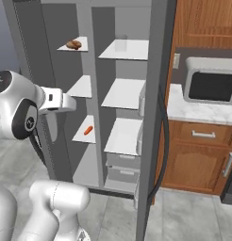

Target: There's a chicken drumstick in the fridge that needs to be moved to the freezer for freezing. Pick up the chicken drumstick from the fridge, place it on any shelf in the freezer, and close the fridge and freezer doors when done.

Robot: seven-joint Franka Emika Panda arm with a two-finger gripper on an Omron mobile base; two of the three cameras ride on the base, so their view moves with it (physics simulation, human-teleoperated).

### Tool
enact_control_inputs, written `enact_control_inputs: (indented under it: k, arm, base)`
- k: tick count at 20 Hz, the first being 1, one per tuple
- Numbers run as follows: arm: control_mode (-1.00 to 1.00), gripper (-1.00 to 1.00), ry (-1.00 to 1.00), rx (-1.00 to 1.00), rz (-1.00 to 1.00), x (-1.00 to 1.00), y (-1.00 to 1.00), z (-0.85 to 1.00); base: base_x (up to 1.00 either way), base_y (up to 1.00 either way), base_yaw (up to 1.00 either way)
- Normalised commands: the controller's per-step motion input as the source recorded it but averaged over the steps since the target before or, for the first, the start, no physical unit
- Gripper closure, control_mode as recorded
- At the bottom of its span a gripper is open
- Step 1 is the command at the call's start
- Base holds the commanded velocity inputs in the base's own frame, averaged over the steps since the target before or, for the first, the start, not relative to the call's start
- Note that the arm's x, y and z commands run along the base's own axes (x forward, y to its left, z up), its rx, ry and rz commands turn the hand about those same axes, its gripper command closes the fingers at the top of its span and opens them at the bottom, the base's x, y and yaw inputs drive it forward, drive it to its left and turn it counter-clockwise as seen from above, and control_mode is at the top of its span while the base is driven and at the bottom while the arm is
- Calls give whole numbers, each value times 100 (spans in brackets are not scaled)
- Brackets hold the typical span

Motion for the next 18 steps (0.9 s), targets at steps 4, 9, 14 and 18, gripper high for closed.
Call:
enact_control_inputs:
  k: [4, 9, 14, 18]
  arm:
    - [100, -100, 0, 0, 0, 0, 0, 0]
    - [100, -100, 0, 0, 0, 0, 0, 0]
    - [100, -100, 0, 0, 0, 0, 0, 0]
    - [100, -100, 0, 0, 0, 0, 0, 0]
  base:
    - [39, 4, 0]
    - [30, 15, 0]
    - [20, 24, 0]
    - [25, 9, 0]
